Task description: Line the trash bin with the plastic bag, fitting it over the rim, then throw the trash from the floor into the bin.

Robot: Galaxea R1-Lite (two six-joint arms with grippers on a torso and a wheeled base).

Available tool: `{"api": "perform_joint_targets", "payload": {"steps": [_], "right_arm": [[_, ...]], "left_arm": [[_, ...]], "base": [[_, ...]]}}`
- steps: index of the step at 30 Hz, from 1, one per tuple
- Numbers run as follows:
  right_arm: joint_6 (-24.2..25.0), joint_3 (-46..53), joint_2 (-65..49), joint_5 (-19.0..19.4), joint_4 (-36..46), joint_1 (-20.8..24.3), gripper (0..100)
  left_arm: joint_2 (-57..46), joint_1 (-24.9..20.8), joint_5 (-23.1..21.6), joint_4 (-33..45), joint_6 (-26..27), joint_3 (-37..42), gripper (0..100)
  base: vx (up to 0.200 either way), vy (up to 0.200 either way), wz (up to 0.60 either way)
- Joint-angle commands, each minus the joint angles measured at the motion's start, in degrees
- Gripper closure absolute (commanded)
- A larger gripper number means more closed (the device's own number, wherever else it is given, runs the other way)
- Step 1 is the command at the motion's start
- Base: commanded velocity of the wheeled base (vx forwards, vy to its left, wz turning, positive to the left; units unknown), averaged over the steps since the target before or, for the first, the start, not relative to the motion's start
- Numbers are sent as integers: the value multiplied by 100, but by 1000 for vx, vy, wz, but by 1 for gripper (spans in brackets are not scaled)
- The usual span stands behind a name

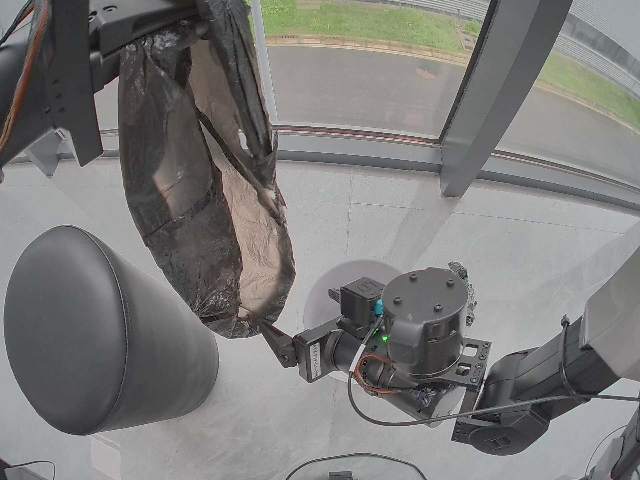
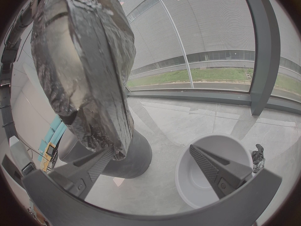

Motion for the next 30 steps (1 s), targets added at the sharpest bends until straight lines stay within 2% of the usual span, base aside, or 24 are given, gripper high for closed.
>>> {"api": "perform_joint_targets", "payload": {"steps": [1, 11, 19, 22, 28, 29, 30], "right_arm": [[-7, -167, 216, -5, -5, 23, 0], [-33, -290, 207, -5, -13, 111, 0], [-42, -326, 146, -32, -180, 181, 0], [-112, -343, 207, -295, -444, 190, 0], [-183, -334, 313, -322, -637, 304, 0], [-183, -326, 322, -322, -637, 304, 100], [-183, -326, 331, -322, -637, 313, 100]], "left_arm": [[-106, -24, -111, 23, -70, 11, 100], [-98, -165, -225, 40, -184, 72, 100], [-133, -156, -717, 31, -351, 204, 100], [-150, -130, -832, 31, -457, 222, 100], [-159, -121, -867, 31, -474, 231, 100], [-159, -130, -867, 31, -474, 239, 100], [-159, -121, -875, 31, -474, 239, 100]], "base": [[0, 0, 0], [0, 0, 0], [0, 0, 0], [0, 0, 0], [0, 0, 0], [0, 0, 0], [0, 0, 0]]}}
